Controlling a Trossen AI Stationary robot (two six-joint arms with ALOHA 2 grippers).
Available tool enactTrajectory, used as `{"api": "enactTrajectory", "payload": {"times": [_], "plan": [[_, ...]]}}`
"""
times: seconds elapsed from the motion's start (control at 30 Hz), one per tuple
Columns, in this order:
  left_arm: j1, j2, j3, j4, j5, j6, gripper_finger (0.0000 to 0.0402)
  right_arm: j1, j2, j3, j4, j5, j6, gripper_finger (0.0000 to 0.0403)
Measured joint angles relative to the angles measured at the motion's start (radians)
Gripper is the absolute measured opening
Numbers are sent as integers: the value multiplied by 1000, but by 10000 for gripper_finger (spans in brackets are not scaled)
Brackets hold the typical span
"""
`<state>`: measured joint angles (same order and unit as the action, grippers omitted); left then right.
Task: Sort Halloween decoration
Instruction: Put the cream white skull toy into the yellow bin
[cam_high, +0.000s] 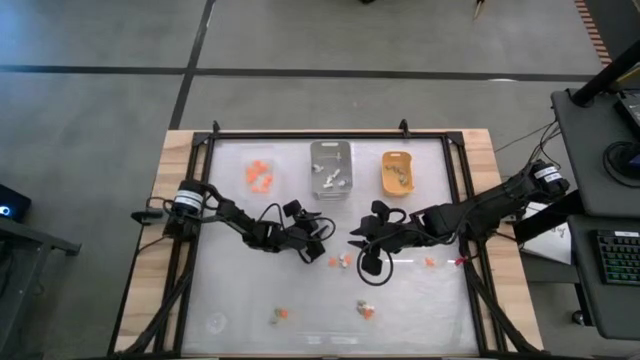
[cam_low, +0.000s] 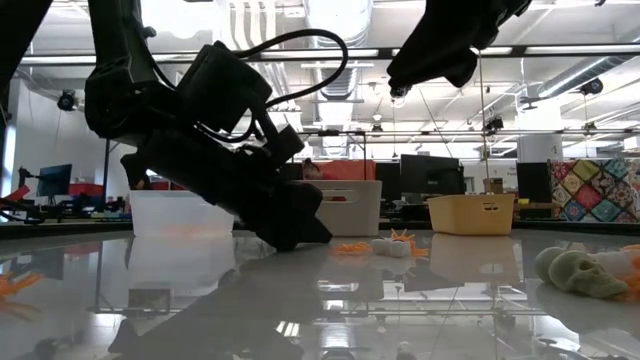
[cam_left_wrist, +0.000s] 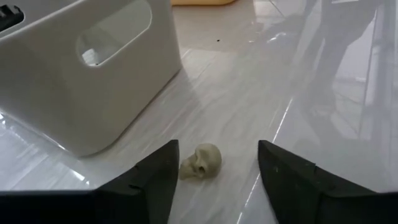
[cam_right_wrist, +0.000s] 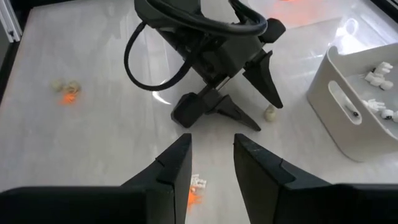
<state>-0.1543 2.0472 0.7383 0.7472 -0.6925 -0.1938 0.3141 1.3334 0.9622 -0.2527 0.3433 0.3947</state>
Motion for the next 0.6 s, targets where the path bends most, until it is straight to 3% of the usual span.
{"api": "enactTrajectory", "payload": {"times": [0.27,0.6], "plan": [[0,0,0,-2,-5,-5,120,0,0,-34,58,0,-2,99],[-2,-1,-1,-1,-6,-3,63,0,0,-35,57,-2,-10,93]]}}
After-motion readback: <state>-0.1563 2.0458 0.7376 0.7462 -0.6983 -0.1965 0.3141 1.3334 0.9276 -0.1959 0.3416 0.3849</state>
